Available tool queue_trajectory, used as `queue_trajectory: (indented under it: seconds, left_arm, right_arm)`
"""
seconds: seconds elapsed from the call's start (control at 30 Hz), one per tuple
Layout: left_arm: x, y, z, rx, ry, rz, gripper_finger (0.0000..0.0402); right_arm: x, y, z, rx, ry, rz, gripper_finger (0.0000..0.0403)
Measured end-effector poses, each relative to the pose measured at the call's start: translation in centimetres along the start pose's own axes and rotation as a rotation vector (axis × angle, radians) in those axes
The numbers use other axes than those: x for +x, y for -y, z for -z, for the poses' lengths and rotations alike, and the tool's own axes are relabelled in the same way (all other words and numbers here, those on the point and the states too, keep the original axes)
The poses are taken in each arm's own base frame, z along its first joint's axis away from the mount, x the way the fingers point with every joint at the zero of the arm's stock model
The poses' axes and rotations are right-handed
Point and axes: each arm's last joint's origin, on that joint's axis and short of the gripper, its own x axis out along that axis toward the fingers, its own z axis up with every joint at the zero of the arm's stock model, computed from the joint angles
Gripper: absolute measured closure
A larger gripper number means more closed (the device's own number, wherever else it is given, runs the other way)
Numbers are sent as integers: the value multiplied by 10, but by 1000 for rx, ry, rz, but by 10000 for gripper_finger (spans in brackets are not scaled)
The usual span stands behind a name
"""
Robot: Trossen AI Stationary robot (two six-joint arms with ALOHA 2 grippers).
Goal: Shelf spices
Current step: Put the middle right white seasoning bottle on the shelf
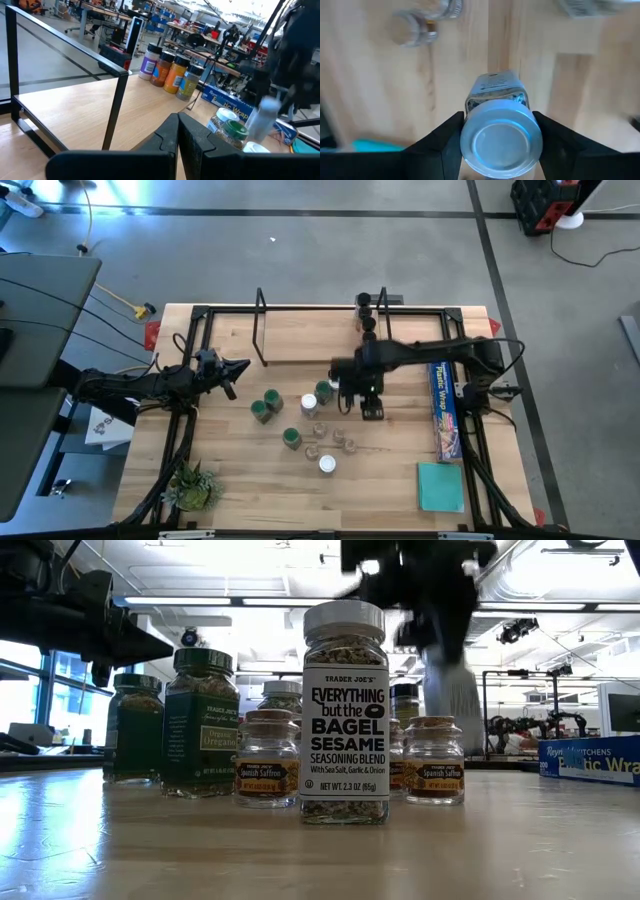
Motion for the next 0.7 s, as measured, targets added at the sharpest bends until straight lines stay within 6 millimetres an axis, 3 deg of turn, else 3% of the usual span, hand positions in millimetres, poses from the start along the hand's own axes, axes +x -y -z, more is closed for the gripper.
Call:
queue_trajectory:
  seconds: [0.07, 0.2, 0.33, 0.47, 0.7]
  left_arm:
    - [0, 0, 0, 0, 0, 0, 396]
    - [0, 0, 0, 0, 0, 0, 396]
    - [0, 0, 0, 0, 0, 0, 396]
    - [0, 0, 0, 0, 1, 0, 396]
    - [0, 0, 0, 0, 1, 0, 396]
  right_arm:
    - [-35, 3, 2, 51, 35, 7, 212]
    - [-109, 20, 3, 190, 319, 79, 212]
    - [-151, 56, 4, 320, 536, 157, 212]
    - [-154, 107, -4, 361, 563, 219, 212]
    - [-118, 185, -11, 323, 472, 282, 212]
